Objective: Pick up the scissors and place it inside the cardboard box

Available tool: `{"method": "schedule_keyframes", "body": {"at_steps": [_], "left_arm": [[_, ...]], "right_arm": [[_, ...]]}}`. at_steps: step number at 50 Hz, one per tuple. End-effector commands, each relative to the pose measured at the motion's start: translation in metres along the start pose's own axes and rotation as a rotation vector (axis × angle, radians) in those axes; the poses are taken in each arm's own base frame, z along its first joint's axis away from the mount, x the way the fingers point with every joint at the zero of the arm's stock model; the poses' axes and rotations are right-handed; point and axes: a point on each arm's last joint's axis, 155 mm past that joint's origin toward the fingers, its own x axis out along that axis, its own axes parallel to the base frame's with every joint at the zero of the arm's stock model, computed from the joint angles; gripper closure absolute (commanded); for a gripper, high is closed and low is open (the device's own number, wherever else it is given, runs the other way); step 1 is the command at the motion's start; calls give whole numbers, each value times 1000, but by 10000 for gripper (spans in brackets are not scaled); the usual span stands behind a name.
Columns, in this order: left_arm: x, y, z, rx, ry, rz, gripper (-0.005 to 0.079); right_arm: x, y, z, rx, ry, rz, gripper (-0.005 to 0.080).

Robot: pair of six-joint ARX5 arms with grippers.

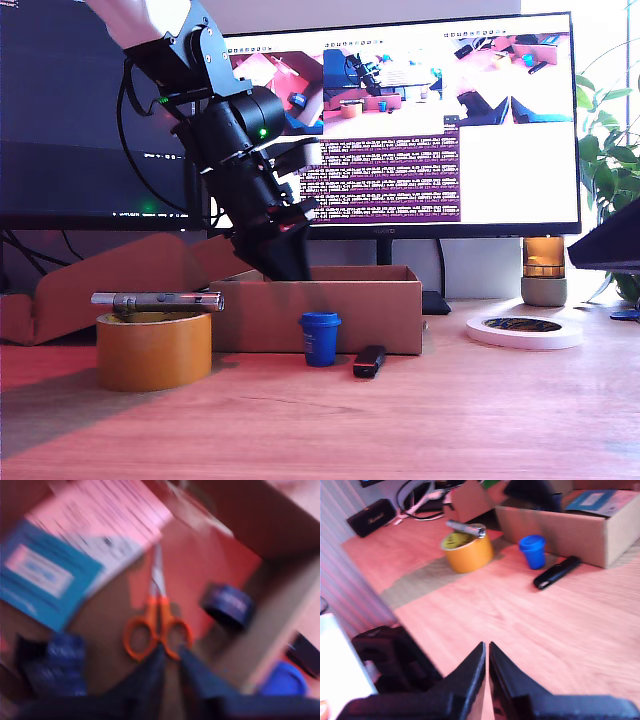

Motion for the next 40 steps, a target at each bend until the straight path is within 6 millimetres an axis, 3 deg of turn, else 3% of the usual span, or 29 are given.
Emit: {"method": "schedule_keyframes", "body": {"at_steps": [1,10,23,40], "left_arm": [[-3,0,9,7,-20,2,762],[-36,-3,30,31,-93,31,762],[-92,-9,57,34,-209,75,762],[-154,-19,84,39,-352,123,762]], "right_arm": [[0,-4,0,-17,-2,-18,763],[-1,-17,13,-42,-54,-94,763],[-11,-31,62,-110,-250,-198,763],[-21,-57,71,-169,-277,-346,763]]}}
